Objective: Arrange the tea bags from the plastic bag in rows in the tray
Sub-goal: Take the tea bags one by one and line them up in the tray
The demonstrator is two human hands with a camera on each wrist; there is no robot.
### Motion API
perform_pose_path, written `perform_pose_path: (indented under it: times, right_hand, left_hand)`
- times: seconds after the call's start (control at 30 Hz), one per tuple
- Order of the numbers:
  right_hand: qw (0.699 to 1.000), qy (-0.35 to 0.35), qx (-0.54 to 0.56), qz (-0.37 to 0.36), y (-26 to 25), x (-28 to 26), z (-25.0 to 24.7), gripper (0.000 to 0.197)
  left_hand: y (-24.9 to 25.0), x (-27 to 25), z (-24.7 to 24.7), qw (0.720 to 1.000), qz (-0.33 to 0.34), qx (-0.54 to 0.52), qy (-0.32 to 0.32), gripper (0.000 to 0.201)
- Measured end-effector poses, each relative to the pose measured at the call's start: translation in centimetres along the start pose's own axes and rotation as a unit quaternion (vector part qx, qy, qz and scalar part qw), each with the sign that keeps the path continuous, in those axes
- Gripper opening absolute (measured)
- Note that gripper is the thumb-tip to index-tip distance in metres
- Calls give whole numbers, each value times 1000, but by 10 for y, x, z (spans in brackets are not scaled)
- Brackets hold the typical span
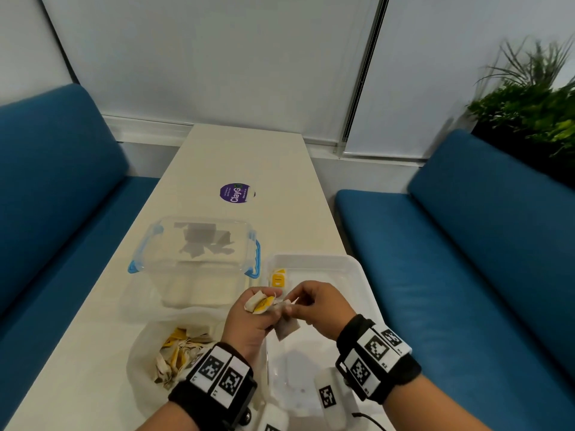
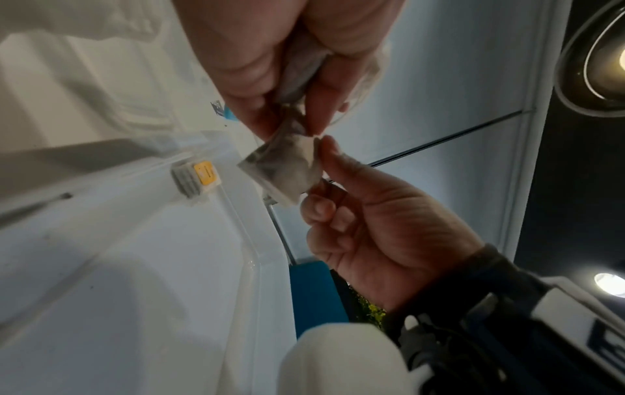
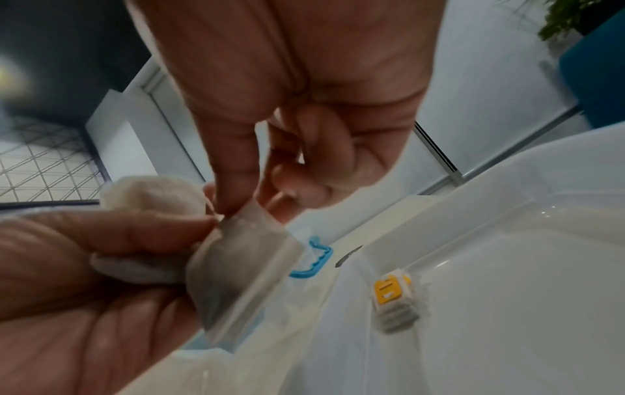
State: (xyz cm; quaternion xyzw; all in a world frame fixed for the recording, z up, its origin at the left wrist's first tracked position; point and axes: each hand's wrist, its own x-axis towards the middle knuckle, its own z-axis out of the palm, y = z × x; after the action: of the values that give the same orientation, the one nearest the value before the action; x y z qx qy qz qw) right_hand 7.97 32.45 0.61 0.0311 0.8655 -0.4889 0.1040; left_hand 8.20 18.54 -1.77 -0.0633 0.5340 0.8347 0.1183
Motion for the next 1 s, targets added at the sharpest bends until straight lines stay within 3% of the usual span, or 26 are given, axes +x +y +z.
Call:
perform_pose_path:
  times: [0.1, 0.43, 0.57, 0.77, 0.9, 1.0]
  right_hand:
    - [999, 4, 43, -4, -4, -3, 1, 10]
    - [992, -18, 116, 48, -6, -4, 12, 26]
    - [995, -42, 63, 66, -4, -5, 14, 31]
    - [981, 185, -42, -31, -2, -6, 14, 25]
    - [947, 164, -248, -122, -5, -11, 15, 8]
    - [941, 119, -256, -184, -1, -12, 15, 14]
  left_hand:
    - [2, 0, -1, 1000, 1, -13, 11, 26]
    - [0, 1, 1, 998, -20, -40, 51, 30]
    - [4, 5, 3, 996, -9, -64, 66, 29]
    - [3, 2, 6, 990, -49, -113, 76, 15]
    - [1, -4, 11, 991, -58, -111, 41, 13]
    - [5, -4, 11, 994, -53, -88, 47, 19]
